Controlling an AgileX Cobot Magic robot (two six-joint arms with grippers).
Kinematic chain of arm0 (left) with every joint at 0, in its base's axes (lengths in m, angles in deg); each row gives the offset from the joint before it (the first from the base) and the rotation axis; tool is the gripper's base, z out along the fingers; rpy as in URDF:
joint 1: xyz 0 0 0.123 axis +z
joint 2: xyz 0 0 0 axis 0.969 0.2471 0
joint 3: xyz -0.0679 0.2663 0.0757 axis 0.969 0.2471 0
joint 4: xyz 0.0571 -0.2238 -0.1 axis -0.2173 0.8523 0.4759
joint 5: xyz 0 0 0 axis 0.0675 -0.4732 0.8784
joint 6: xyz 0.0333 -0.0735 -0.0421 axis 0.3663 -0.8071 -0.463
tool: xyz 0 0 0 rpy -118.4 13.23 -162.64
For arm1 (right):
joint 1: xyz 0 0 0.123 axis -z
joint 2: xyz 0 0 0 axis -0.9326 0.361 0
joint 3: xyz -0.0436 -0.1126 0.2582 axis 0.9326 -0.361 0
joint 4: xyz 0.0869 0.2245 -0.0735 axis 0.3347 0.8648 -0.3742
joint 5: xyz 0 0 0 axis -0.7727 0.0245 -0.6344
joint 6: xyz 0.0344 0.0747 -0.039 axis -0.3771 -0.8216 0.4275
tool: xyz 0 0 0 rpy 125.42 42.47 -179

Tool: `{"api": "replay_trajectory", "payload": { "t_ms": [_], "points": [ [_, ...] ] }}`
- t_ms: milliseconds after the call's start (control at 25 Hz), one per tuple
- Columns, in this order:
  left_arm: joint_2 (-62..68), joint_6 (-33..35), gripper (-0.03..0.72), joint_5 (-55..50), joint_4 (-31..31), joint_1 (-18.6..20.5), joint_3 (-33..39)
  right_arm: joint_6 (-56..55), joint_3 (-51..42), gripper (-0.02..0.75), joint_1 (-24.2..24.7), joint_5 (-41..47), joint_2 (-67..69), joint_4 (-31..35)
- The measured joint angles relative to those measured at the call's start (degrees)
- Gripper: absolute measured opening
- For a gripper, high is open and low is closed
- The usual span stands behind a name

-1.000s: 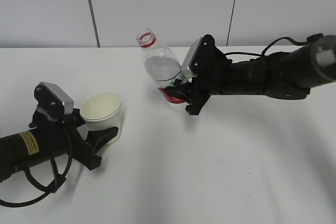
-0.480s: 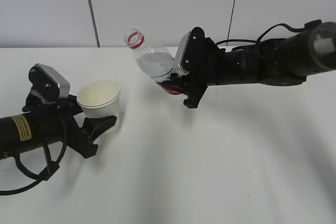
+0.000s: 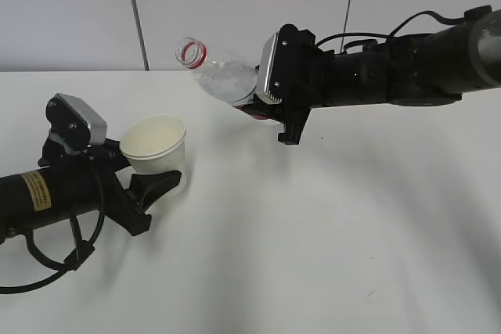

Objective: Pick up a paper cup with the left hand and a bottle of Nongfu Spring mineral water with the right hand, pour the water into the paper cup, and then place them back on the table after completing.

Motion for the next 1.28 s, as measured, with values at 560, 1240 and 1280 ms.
{"api": "replay_trajectory", "payload": {
  "t_ms": [560,1240,1280],
  "points": [
    [0.00,0.00,0.429,1.46,-0.73,-0.67,0.00,4.40,2.73,0.413,-0.79,2.67,-0.04,-7.20],
    [0.00,-0.05,0.429,1.67,-6.85,-0.67,-0.20,4.83,8.86,0.409,-3.25,6.90,-0.04,-17.40],
    [0.00,-0.05,0.429,1.67,-7.08,-0.67,-0.27,4.83,8.99,0.409,-3.51,7.06,-0.04,-17.91]
  ]
}}
